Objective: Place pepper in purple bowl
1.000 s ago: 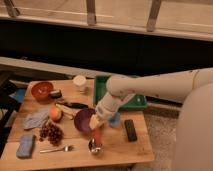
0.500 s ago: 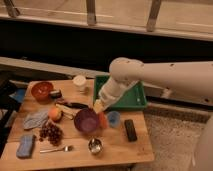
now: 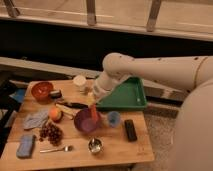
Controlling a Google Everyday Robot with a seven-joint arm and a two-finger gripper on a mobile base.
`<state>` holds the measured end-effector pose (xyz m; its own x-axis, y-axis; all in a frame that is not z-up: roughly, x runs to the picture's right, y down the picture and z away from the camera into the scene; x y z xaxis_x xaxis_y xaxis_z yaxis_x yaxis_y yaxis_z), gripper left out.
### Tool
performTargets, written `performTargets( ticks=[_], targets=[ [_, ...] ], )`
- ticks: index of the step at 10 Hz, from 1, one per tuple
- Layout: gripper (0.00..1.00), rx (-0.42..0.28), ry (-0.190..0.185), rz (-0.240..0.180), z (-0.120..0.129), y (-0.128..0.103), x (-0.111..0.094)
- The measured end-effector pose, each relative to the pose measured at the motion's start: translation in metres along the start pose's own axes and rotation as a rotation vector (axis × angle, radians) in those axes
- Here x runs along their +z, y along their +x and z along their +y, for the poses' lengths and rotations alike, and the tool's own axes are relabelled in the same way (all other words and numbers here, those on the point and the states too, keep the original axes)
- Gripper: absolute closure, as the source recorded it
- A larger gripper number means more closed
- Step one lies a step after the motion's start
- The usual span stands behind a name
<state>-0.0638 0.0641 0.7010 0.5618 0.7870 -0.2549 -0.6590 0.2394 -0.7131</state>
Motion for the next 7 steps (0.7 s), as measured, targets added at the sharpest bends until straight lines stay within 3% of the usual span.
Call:
performTargets(
  ticks=[2, 5, 7],
  targets=[
    [0.97, -0.005, -0.047, 0.013, 0.008, -0.009, 0.026],
    [0.68, 0.0, -0.105, 0.023, 0.008, -0.019, 0.056],
    [0.5, 0.001, -0.139, 0.037, 0.005, -0.013, 0.075]
  ],
)
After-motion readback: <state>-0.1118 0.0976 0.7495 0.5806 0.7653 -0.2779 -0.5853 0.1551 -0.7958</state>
